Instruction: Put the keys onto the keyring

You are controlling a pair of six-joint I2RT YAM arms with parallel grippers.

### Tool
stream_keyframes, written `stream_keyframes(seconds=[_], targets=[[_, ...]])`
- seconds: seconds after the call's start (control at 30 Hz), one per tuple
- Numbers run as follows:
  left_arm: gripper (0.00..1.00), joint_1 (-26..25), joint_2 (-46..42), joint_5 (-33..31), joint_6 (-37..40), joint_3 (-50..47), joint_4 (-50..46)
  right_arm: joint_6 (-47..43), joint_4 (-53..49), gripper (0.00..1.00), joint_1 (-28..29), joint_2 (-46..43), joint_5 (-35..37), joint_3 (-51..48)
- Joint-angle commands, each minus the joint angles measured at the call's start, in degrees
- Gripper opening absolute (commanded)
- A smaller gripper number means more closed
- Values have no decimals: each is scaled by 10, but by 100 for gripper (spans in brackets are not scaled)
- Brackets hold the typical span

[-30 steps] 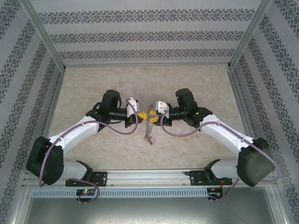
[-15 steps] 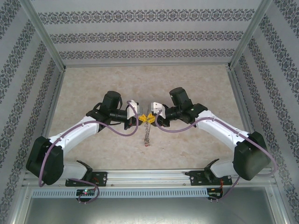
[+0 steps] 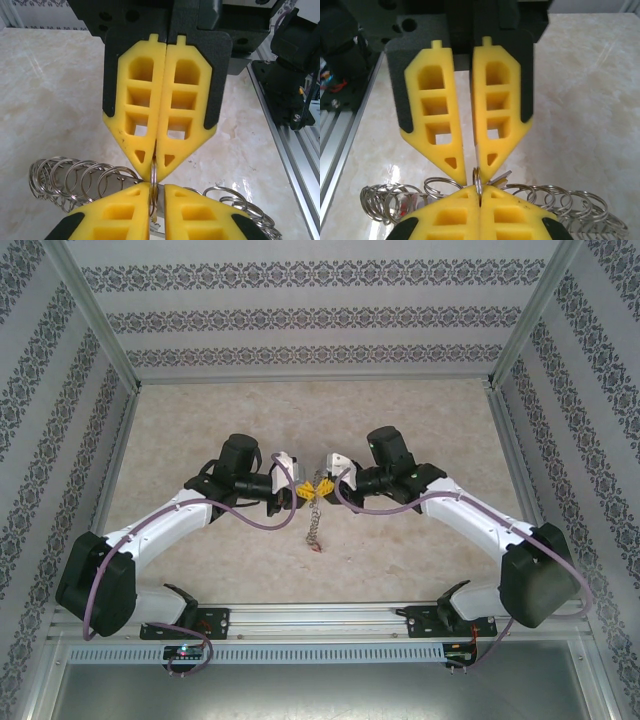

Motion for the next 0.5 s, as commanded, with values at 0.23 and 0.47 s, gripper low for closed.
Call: stream_keyframes(seconds=[0.23,0.47], targets=[[20,2,4,17,-54,-20,88,214,315,0,-24,-43,-49,-72],[19,1,13,31,-100,-21,158,298,472,0,-4,-33,3,-117]])
